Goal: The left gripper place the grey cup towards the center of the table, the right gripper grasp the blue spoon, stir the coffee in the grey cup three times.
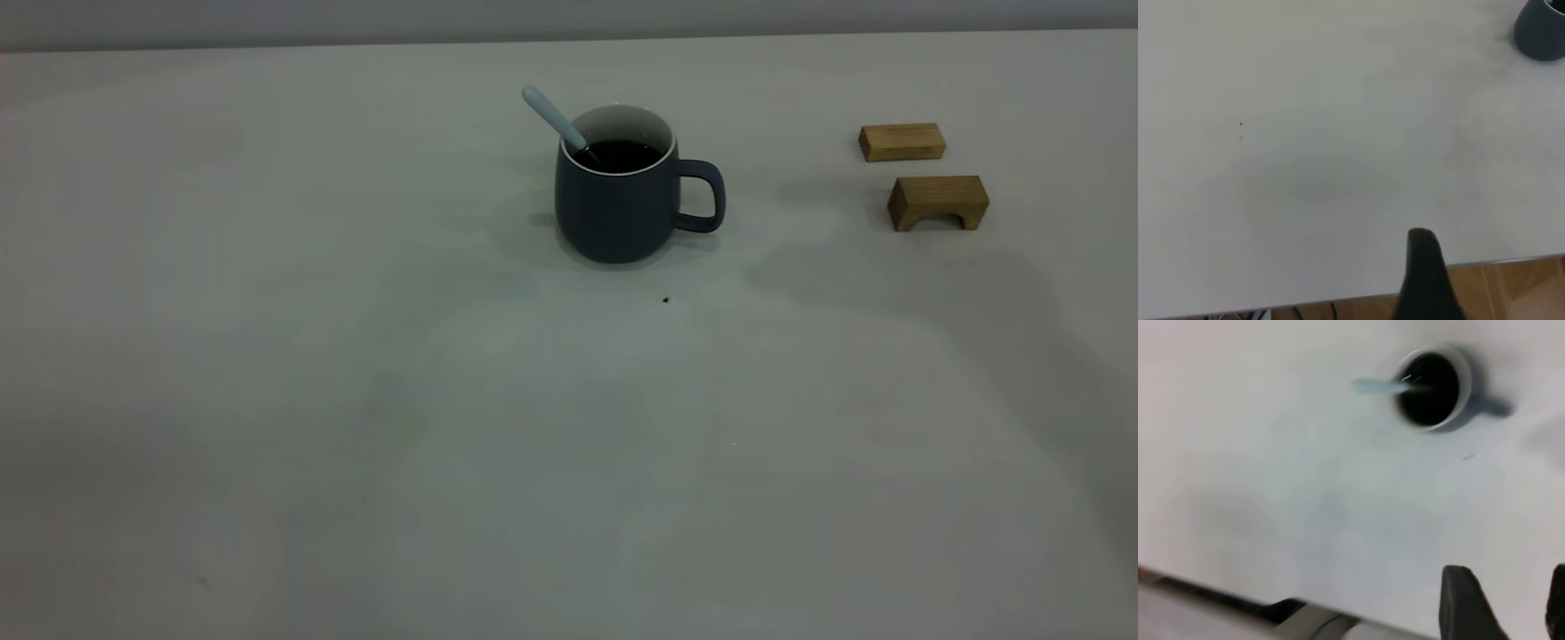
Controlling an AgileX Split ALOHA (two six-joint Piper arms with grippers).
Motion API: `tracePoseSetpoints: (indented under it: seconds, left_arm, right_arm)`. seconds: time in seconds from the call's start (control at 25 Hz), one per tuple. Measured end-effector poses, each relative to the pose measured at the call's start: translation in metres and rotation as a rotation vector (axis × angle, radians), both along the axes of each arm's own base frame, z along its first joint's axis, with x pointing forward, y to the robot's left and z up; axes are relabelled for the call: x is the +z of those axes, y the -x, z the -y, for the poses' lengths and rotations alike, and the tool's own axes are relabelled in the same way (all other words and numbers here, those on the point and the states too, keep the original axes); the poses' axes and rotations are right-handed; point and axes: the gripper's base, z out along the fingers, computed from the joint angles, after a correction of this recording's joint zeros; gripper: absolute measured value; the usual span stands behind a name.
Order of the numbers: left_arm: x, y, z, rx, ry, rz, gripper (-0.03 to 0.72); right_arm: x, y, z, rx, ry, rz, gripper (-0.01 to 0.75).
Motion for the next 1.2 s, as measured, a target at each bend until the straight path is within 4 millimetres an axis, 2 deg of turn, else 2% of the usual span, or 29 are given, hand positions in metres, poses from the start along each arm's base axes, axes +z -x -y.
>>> tracePoseSetpoints:
  seconds: [0.08, 0.28, 0.4, 0.52, 0.8, 0.92, 1.08, 1.2]
  left_arm:
    - [0.0, 0.0, 0.0, 0.0, 0.0, 0.0, 0.585]
    - [0.0, 0.0, 0.0, 0.0, 0.0, 0.0, 0.585]
    - [0.0, 0.0, 0.0, 0.0, 0.0, 0.0, 0.585]
    - [0.0, 0.0, 0.0, 0.0, 0.0, 0.0, 0.585]
    - [0.0, 0.0, 0.0, 0.0, 0.0, 0.0, 0.585]
    - [0.0, 0.0, 0.0, 0.0, 0.0, 0.0, 0.585]
    - [0.0, 0.0, 0.0, 0.0, 0.0, 0.0, 0.585]
    - [0.0, 0.0, 0.0, 0.0, 0.0, 0.0, 0.585]
  right_arm:
    - [0.021, 0.019, 0.009, -0.005, 0.064, 0.072, 0.316]
    - [0.047, 0.07, 0.031, -0.024, 0.233, 0.197, 0.275]
    - [0.049, 0.106, 0.043, -0.038, 0.303, 0.238, 0.248]
    - [0.041, 0.145, 0.052, -0.049, 0.347, 0.268, 0.235]
    - [-0.001, 0.232, 0.069, -0.061, 0.386, 0.309, 0.235]
    - [-0.028, 0.264, 0.074, -0.062, 0.397, 0.311, 0.237]
    - [-0.064, 0.295, 0.081, -0.065, 0.416, 0.323, 0.237]
    - [-0.087, 0.31, 0.083, -0.067, 0.414, 0.335, 0.237]
